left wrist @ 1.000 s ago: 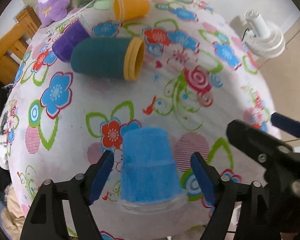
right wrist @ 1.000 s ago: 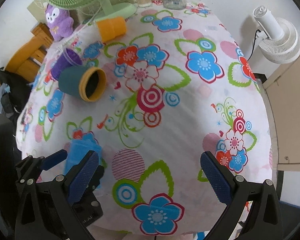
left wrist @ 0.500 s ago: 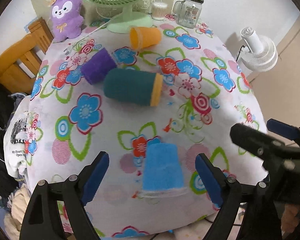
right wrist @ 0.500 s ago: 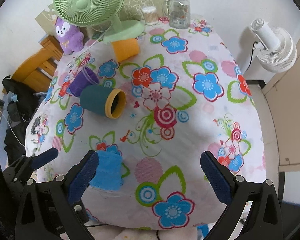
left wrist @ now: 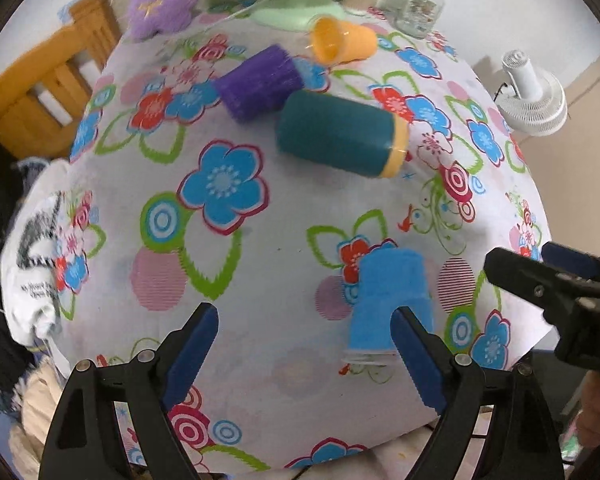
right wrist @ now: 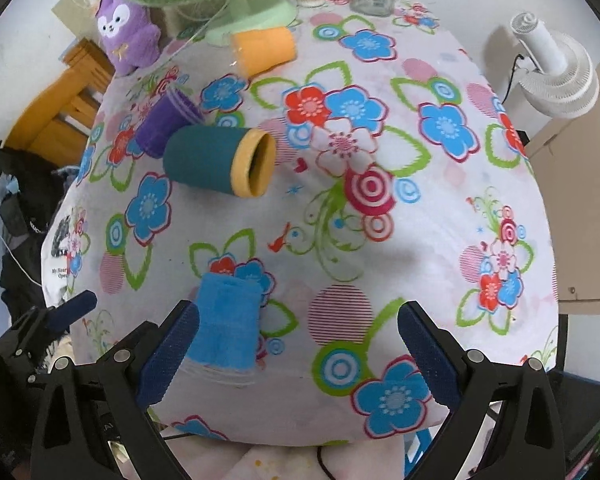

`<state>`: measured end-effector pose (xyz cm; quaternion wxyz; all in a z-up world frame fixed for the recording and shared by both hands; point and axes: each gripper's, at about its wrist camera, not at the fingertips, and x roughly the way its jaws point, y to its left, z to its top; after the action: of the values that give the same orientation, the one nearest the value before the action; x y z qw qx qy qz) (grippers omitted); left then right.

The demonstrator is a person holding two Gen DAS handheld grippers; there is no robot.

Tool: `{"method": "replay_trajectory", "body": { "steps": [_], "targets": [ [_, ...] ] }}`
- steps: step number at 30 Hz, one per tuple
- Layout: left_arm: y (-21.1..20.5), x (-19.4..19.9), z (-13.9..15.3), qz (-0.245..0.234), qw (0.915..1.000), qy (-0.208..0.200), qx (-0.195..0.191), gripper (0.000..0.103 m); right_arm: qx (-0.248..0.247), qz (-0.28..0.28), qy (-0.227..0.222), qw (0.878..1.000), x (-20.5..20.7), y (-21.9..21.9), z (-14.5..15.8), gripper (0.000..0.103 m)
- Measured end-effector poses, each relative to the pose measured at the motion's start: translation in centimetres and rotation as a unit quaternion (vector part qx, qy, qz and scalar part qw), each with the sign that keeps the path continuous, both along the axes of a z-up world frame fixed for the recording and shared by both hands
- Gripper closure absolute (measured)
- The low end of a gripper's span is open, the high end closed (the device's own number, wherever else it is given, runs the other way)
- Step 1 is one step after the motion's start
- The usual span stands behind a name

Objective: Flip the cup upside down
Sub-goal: 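Close the right tool around the blue cup while the left tool withdraws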

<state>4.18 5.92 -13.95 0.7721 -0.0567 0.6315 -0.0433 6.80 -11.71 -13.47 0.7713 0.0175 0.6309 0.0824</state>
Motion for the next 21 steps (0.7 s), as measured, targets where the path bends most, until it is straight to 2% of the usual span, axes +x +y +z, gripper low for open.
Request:
{"method": "replay_trajectory", "body": {
  "steps": [7, 12, 21],
  "targets": [
    [1.9, 0.7, -0.4, -0.010, 0.9999, 0.004, 0.006, 0.013, 0.000, -0.007, 0.024, 1.000, 0.6, 2.6, -1.3, 0.003],
    [2.7, 1.3, -1.4, -0.031, 0.9990, 0.013, 0.027, 0.013, 0.003, -0.023, 0.043, 0.999, 1.0, 3.5, -2.4, 0.007],
    [3.1, 2.4, -3.7, -0.071, 0.9959, 0.037, 0.042, 0.013, 0.013, -0.055, 0.088, 0.995, 1.7, 4.5, -5.3, 0.016]
  ]
}}
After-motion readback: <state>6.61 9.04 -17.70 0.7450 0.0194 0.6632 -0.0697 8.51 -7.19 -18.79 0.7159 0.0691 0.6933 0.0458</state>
